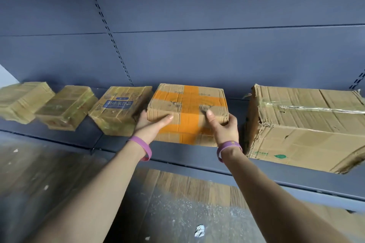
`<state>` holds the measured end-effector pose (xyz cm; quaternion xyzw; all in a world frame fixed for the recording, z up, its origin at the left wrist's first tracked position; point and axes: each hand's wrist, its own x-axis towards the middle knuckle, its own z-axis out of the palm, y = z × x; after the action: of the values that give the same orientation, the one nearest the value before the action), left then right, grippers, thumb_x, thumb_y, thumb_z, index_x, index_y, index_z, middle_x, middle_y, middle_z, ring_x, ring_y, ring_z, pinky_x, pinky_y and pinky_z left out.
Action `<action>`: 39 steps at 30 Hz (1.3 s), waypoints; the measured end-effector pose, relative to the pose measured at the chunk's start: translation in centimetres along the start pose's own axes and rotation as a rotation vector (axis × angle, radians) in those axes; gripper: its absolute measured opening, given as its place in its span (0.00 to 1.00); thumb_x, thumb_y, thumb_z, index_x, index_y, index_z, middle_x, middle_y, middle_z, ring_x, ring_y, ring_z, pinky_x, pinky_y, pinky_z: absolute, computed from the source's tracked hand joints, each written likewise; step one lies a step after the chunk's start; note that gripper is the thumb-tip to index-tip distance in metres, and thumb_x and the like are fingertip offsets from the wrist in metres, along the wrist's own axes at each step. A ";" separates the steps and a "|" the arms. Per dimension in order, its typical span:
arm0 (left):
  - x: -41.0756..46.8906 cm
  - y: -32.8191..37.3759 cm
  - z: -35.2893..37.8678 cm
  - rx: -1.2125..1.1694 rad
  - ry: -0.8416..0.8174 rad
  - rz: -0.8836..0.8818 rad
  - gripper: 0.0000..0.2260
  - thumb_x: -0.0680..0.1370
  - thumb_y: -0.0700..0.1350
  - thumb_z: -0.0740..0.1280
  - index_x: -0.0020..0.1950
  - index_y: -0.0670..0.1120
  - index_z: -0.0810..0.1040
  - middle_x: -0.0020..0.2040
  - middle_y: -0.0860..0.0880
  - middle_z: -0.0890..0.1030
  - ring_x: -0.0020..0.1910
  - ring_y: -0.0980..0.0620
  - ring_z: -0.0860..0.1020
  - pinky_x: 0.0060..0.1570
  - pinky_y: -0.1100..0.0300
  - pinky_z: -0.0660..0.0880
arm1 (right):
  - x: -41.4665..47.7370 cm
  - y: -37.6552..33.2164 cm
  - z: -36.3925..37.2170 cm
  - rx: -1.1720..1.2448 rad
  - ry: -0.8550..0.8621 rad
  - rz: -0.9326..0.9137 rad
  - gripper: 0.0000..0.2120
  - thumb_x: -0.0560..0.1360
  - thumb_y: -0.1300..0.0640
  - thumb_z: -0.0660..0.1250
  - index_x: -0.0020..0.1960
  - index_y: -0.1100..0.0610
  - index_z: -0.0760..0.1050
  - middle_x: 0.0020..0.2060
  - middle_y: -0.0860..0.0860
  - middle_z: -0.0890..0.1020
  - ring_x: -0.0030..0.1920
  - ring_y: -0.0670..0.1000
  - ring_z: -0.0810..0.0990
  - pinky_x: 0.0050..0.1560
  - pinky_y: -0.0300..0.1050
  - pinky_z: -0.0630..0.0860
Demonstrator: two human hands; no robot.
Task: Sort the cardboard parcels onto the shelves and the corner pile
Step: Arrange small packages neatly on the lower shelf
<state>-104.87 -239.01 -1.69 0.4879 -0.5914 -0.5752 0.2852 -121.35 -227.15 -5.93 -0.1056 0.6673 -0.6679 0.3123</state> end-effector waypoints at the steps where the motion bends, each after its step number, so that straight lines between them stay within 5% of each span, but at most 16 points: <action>1: 0.0 0.0 -0.3 0.024 -0.003 0.020 0.33 0.71 0.47 0.78 0.72 0.50 0.69 0.63 0.52 0.79 0.65 0.50 0.75 0.66 0.54 0.70 | -0.1 -0.2 0.2 -0.004 0.011 -0.017 0.36 0.69 0.40 0.75 0.70 0.50 0.66 0.56 0.45 0.77 0.61 0.53 0.76 0.65 0.51 0.73; 6: 0.2 -0.3 -2.5 0.107 -0.075 0.042 0.32 0.72 0.41 0.77 0.72 0.52 0.68 0.63 0.50 0.78 0.64 0.48 0.75 0.66 0.46 0.72 | 0.0 -0.9 1.2 -0.108 0.039 -0.108 0.29 0.71 0.39 0.73 0.68 0.46 0.72 0.51 0.42 0.78 0.64 0.57 0.74 0.66 0.61 0.72; 8: 0.3 -0.1 -2.9 0.157 -0.072 0.092 0.28 0.74 0.41 0.75 0.71 0.50 0.70 0.61 0.50 0.78 0.61 0.49 0.75 0.62 0.50 0.73 | 0.0 -1.5 1.2 -0.152 0.055 -0.135 0.28 0.73 0.41 0.72 0.69 0.50 0.73 0.53 0.45 0.78 0.62 0.56 0.75 0.65 0.61 0.73; 16: 0.1 1.3 -2.8 0.157 -0.067 0.180 0.13 0.77 0.42 0.72 0.60 0.50 0.76 0.56 0.49 0.81 0.57 0.48 0.79 0.61 0.49 0.75 | -2.0 -3.4 0.1 -0.142 0.090 -0.172 0.21 0.77 0.43 0.68 0.62 0.56 0.78 0.47 0.47 0.81 0.50 0.50 0.79 0.56 0.51 0.77; 20: 0.3 1.8 -3.7 0.074 -0.054 0.120 0.11 0.80 0.43 0.68 0.62 0.48 0.76 0.58 0.47 0.81 0.59 0.44 0.78 0.64 0.41 0.74 | -2.8 -4.4 -0.3 -0.068 0.078 -0.143 0.16 0.83 0.47 0.57 0.51 0.55 0.78 0.39 0.45 0.78 0.42 0.46 0.74 0.42 0.40 0.72; 23: 0.5 2.1 -4.7 0.055 -0.075 0.117 0.08 0.81 0.43 0.66 0.60 0.50 0.77 0.59 0.47 0.81 0.61 0.43 0.78 0.65 0.40 0.72 | -2.5 -4.2 -0.9 -0.096 0.081 -0.128 0.14 0.83 0.50 0.59 0.58 0.56 0.80 0.47 0.50 0.83 0.46 0.49 0.78 0.52 0.46 0.75; 27: 0.3 2.2 -5.4 0.019 -0.139 0.094 0.08 0.82 0.44 0.64 0.61 0.51 0.76 0.60 0.50 0.80 0.63 0.45 0.76 0.64 0.43 0.71 | -2.6 -3.4 -1.5 -0.157 0.036 -0.054 0.31 0.75 0.36 0.64 0.68 0.57 0.73 0.62 0.55 0.79 0.60 0.55 0.77 0.58 0.51 0.73; 30: 0.0 2.3 -6.1 -0.039 -0.168 0.063 0.12 0.82 0.45 0.64 0.66 0.51 0.76 0.64 0.49 0.78 0.66 0.45 0.73 0.67 0.34 0.66 | -2.9 -3.3 -2.0 -0.055 -0.012 0.036 0.41 0.70 0.33 0.67 0.75 0.54 0.64 0.69 0.51 0.72 0.69 0.57 0.70 0.67 0.59 0.70; 32: -0.1 2.4 -6.5 -0.079 -0.175 0.051 0.13 0.82 0.44 0.63 0.67 0.50 0.75 0.63 0.50 0.78 0.65 0.45 0.73 0.68 0.33 0.65 | -3.0 -3.2 -2.3 -0.024 -0.080 0.088 0.46 0.62 0.30 0.69 0.73 0.52 0.66 0.67 0.52 0.75 0.67 0.58 0.72 0.60 0.60 0.75; 36: 0.1 2.3 -7.3 -0.151 -0.173 0.040 0.12 0.82 0.45 0.65 0.65 0.51 0.78 0.62 0.49 0.81 0.65 0.44 0.75 0.66 0.33 0.68 | -3.4 -3.6 -2.3 0.041 -0.153 0.126 0.23 0.71 0.40 0.68 0.61 0.51 0.73 0.59 0.56 0.78 0.58 0.60 0.77 0.46 0.59 0.79; 39: 0.1 2.6 -7.3 -0.208 -0.152 0.034 0.10 0.82 0.45 0.64 0.62 0.51 0.78 0.59 0.50 0.81 0.64 0.44 0.76 0.67 0.36 0.69 | -3.3 -3.7 -2.2 0.115 -0.185 0.150 0.19 0.70 0.45 0.70 0.56 0.52 0.72 0.58 0.57 0.78 0.59 0.62 0.76 0.48 0.66 0.78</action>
<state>-99.00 -242.38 2.10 0.4009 -0.5565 -0.6638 0.2982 -121.07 -223.80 -1.67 -0.0983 0.6022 -0.6672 0.4273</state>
